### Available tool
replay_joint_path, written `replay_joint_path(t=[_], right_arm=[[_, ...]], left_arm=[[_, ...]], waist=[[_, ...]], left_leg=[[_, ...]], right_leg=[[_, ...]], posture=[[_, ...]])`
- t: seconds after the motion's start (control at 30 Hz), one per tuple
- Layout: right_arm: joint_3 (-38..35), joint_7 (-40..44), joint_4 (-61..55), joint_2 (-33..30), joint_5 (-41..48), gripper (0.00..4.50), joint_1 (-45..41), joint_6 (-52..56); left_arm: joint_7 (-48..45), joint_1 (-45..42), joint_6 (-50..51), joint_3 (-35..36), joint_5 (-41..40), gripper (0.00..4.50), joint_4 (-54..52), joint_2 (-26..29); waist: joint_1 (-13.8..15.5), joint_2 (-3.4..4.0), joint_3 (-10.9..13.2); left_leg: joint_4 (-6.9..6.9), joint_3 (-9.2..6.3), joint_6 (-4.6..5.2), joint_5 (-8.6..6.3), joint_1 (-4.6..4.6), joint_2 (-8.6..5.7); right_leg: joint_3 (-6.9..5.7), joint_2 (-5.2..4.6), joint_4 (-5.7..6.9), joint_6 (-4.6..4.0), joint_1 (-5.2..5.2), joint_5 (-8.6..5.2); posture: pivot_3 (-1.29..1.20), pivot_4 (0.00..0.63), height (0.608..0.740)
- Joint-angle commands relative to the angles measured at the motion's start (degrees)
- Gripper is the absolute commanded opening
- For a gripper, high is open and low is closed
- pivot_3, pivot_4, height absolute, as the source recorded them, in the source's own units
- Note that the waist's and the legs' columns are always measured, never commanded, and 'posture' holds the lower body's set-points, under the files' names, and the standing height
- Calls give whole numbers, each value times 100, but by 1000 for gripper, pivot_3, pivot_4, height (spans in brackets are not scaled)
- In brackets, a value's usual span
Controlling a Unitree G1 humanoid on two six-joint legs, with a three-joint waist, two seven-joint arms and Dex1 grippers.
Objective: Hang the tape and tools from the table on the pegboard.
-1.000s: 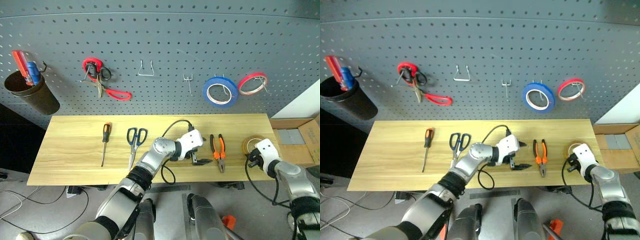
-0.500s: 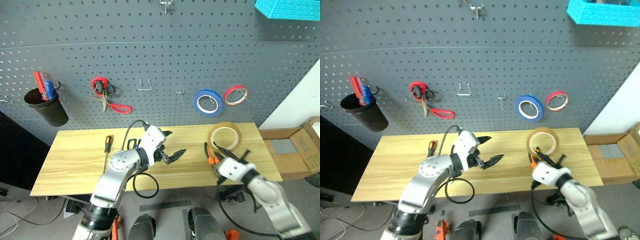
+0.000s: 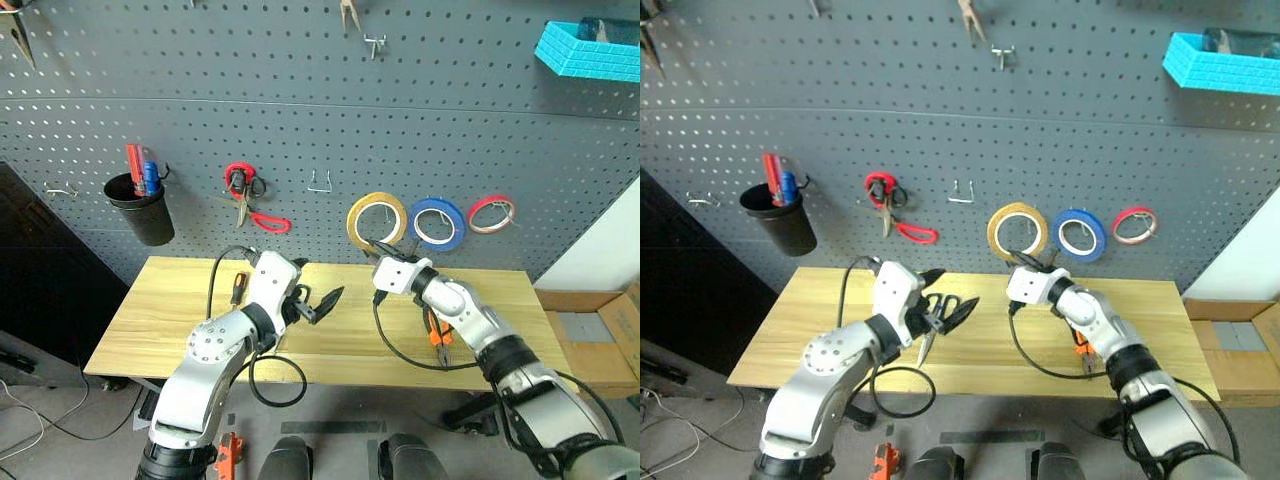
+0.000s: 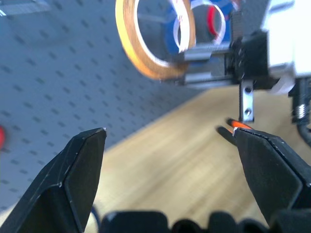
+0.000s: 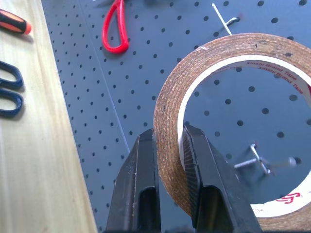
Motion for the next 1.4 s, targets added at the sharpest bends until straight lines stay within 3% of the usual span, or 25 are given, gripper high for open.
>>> replay_joint_path(t=[0.03,0.13,0.33,0.5,0.6,0.67,0.7,0.8,0.87,1.07,1.2,1.4], right_arm=[[-118,295,431,-53,301,108,-237,-145],[-185,691,611,-36,576,108,-243,-97],[-332,640,273,-88,748,1944,81,104],[-662,644,-969,-158,988,3618,1131,1006],[-790,932,-2280,-273,1172,3618,2129,1935],[-1032,1056,-3109,-132,1463,3618,2619,3237],[-1281,966,-3462,89,1632,3618,2722,4489],[-1961,634,-4063,683,2034,3618,2492,7374],[-2294,490,-4128,877,2218,3618,2071,8474],[-2945,67,-3501,923,2512,3618,638,9917],[-3129,-90,-3319,987,2689,3618,194,10437],[-2599,-5,-2946,954,2824,3618,102,10686]], left_arm=[[120,-126,-133,43,-72,4500,-42,-8],[145,-167,-169,2,-104,4500,2,-2],[136,-261,-230,-99,-157,4500,124,-38],[88,-158,-267,-153,-188,4500,167,-13],[-39,-58,-402,-289,-138,4500,416,48],[-161,1,-540,-378,-121,4500,666,102],[-242,18,-761,-462,-38,4500,862,151],[-484,64,-1212,-710,158,4500,1211,360],[-631,79,-1370,-868,242,4500,1327,478],[-690,152,-1322,-1012,221,4500,1207,506],[-654,280,-1213,-1007,206,4500,1039,534],[-593,802,-978,-796,122,4500,547,755]], waist=[[13,3,-50],[13,1,-74],[0,6,-83],[12,7,-84],[19,14,-81],[1,26,-73],[-28,37,-59],[-167,66,10],[-235,81,76],[-367,114,373],[-407,105,454],[-458,105,642]], left_leg=[[-1,1,0,0,1,0],[-2,2,2,-1,5,1],[1,2,16,-7,11,1],[0,2,17,-8,8,1],[0,0,19,-9,8,1],[0,2,21,-11,10,3],[1,1,21,-10,11,2],[4,4,28,-6,35,7],[4,3,39,0,55,9],[-4,-1,60,13,38,4],[-6,-1,89,-4,-34,3],[-5,2,119,-22,-125,3]], right_leg=[[2,0,-1,0,0,0],[4,2,1,-1,1,0],[5,3,8,-4,5,2],[6,3,5,-4,5,1],[5,3,3,-4,6,0],[5,3,5,-9,7,-3],[5,3,7,-8,8,-4],[10,6,14,-19,29,-31],[7,7,17,-26,42,-33],[4,5,16,-19,29,-27],[3,3,25,-23,-47,-3],[5,-4,20,-26,-133,-5]], posture=[[142,15,740],[132,17,740],[103,37,740],[77,66,740],[62,85,740],[45,102,740],[26,119,740],[-22,160,740],[-39,185,740],[-77,250,740],[-72,279,740],[-31,315,740]])
